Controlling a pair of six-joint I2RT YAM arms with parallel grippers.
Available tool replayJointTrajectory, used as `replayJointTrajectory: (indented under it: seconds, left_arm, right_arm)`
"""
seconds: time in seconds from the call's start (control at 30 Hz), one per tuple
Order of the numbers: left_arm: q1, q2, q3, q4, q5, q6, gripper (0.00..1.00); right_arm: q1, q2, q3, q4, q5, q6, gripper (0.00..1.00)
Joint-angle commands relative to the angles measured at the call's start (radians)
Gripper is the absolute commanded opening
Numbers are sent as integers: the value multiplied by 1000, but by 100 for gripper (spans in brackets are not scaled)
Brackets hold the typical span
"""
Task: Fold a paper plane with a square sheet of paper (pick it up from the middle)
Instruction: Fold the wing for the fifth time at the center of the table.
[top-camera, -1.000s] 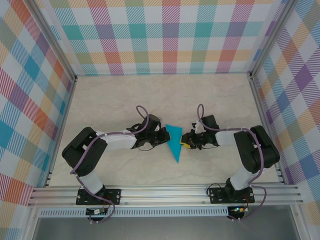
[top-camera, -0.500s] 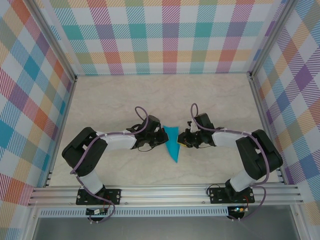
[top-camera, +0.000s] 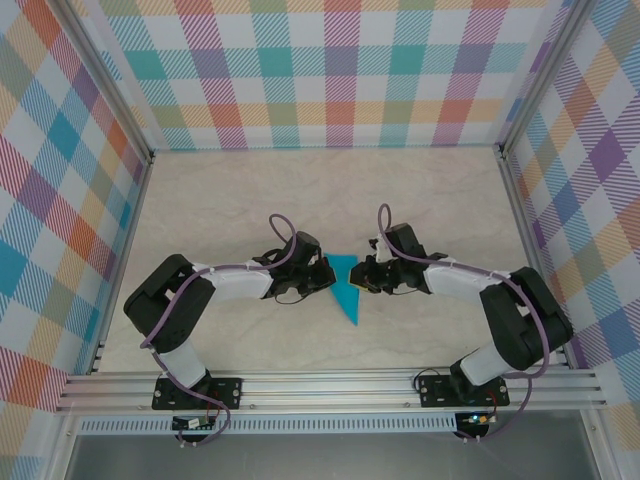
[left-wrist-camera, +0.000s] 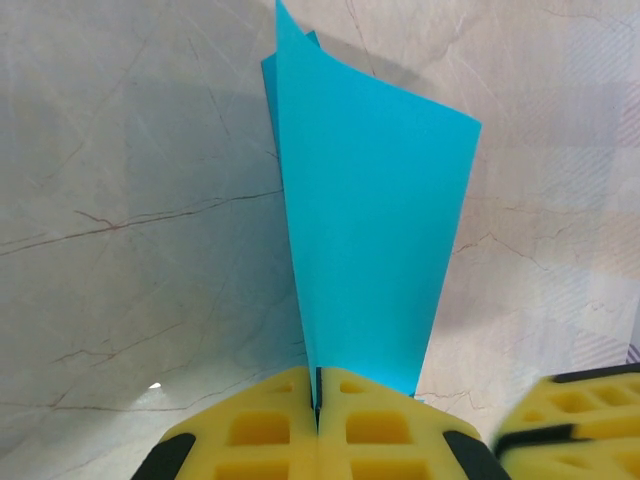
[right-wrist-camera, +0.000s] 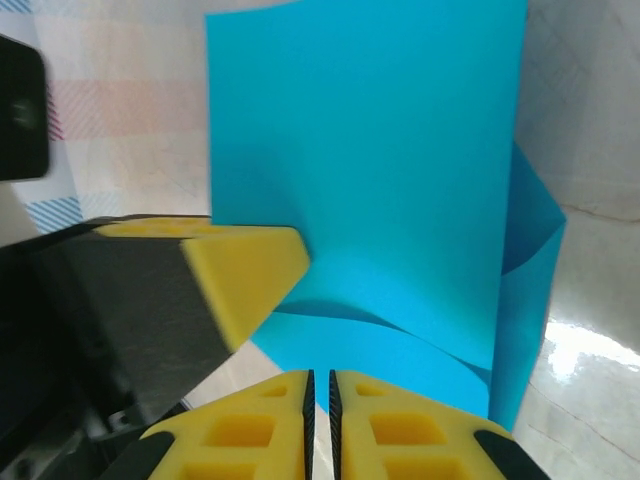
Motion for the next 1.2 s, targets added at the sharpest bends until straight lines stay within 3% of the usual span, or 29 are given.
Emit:
replayJointTrajectory:
  seconds: [0.0, 0.2, 0.37, 0.57, 0.67, 0.8, 0.93, 1.03, 1.17]
  left_arm:
    - [10, -23, -10, -4, -6, -15, 2]
    - [10, -15, -6, -4, 6, -10, 5]
    - [17, -18, 9, -59, -6, 48, 23]
    - [74, 34, 43, -44, 130, 134, 32]
    - [81, 60, 75, -79, 150, 175, 29]
    - [83, 77, 85, -83, 177, 192, 12]
    - [83, 66, 93, -146, 121, 176, 2]
    - [83, 66, 117, -209, 97, 158, 0]
    - [83, 60, 120, -206, 103, 128, 0]
  right_arm:
    - [0, 61, 17, 30, -9, 1, 14]
    - [-6, 170, 14, 49, 1, -16, 11]
    - [-23, 207, -17, 51, 5, -57, 11]
    - [-55, 228, -19, 41, -32, -116, 11]
    - [-61, 234, -7, 30, -39, -129, 11]
    - [-63, 240, 2, 22, -40, -133, 12]
    - [-61, 192, 3, 22, -42, -120, 17]
    - [-61, 91, 3, 11, -42, -126, 23]
    - [-57, -71, 0, -75, 67, -188, 26]
